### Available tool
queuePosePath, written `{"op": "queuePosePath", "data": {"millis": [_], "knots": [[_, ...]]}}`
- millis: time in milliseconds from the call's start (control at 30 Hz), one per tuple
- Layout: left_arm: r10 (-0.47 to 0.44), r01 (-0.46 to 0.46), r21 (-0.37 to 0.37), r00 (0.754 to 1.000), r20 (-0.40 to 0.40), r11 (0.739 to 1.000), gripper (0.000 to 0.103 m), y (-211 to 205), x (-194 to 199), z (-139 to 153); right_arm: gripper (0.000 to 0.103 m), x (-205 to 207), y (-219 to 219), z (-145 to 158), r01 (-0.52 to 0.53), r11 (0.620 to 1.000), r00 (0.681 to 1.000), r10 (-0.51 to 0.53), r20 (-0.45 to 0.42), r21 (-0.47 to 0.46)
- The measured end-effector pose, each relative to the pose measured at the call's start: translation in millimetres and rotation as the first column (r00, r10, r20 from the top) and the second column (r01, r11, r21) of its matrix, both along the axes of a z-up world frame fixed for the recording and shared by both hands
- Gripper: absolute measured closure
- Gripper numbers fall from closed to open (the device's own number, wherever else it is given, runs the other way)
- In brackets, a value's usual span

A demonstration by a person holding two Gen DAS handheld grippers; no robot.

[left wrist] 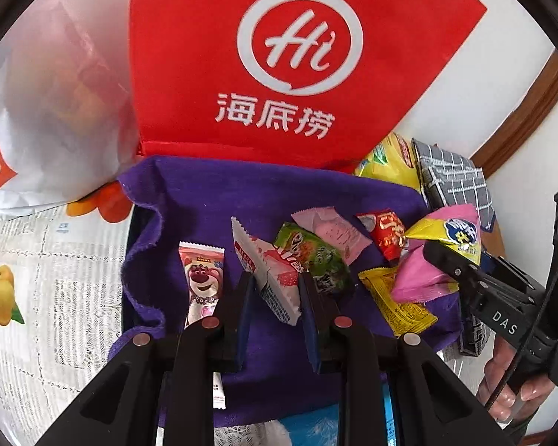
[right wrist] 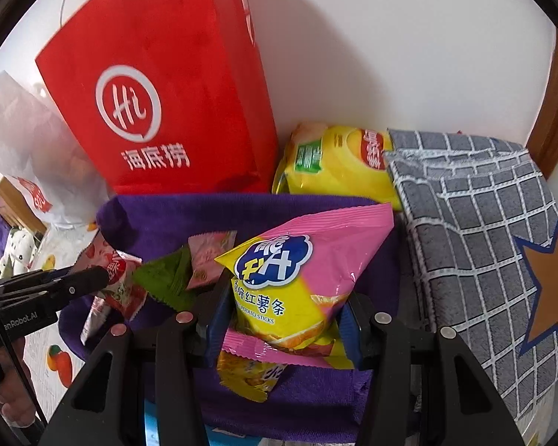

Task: Organize snacks
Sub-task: 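Carry the strawberry pack and chip bag over the purple towel with both tools, then open both tools to drop the strawberry pack and chip bag onto the towel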

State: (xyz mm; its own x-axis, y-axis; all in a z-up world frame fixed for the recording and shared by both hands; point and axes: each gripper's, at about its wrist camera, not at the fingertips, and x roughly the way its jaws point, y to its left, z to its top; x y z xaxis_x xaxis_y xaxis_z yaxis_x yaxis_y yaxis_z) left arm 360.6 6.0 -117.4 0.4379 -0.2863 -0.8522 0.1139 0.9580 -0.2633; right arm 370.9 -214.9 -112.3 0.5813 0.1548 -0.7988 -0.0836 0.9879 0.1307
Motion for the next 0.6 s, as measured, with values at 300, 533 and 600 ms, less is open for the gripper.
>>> {"op": "queuePosePath", "data": {"millis": [300, 533, 600], "knots": [[-0.007, 0.007, 0.008, 1.000, -0.026, 1.000, 0.076, 0.4, 1.4, -3.8, 0.043, 2.0, -2.5, -2.0, 0.017, 1.000, 0.999, -0.018, -0.029, -0.011], [-0.015, 0.014, 0.065, 1.000, 0.011, 0.998, 0.047, -3.5, -4.0, 9.1, 0.027, -11.7, 4.8, 19.3, 0.010, 0.999, 0.999, -0.009, 0.032, -0.040], [-0.015, 0.013, 0.076, 1.000, 0.022, 0.997, 0.045, -2.7, -7.3, 14.6, 0.025, -19.4, 3.5, 28.8, 0.039, 0.999, 0.997, -0.037, 0.071, -0.025]]}}
